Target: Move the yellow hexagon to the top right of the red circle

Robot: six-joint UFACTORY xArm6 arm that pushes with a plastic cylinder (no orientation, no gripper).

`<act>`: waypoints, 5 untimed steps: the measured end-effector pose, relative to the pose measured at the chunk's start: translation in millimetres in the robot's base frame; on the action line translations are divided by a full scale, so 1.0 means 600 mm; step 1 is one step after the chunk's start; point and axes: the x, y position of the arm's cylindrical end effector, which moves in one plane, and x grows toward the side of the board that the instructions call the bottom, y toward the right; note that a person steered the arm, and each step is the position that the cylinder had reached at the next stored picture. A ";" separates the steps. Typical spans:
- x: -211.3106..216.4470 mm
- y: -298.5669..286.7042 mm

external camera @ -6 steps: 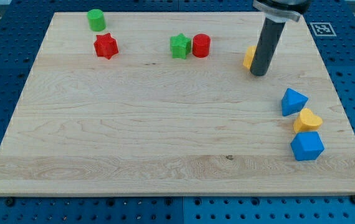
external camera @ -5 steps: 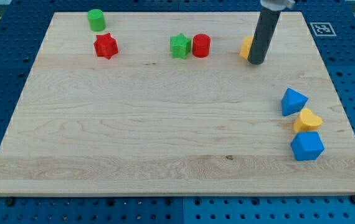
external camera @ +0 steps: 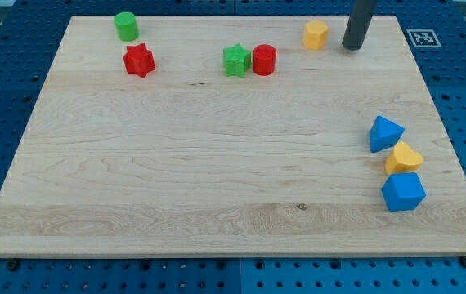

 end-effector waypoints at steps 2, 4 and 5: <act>-0.018 -0.052; -0.043 -0.104; -0.070 -0.098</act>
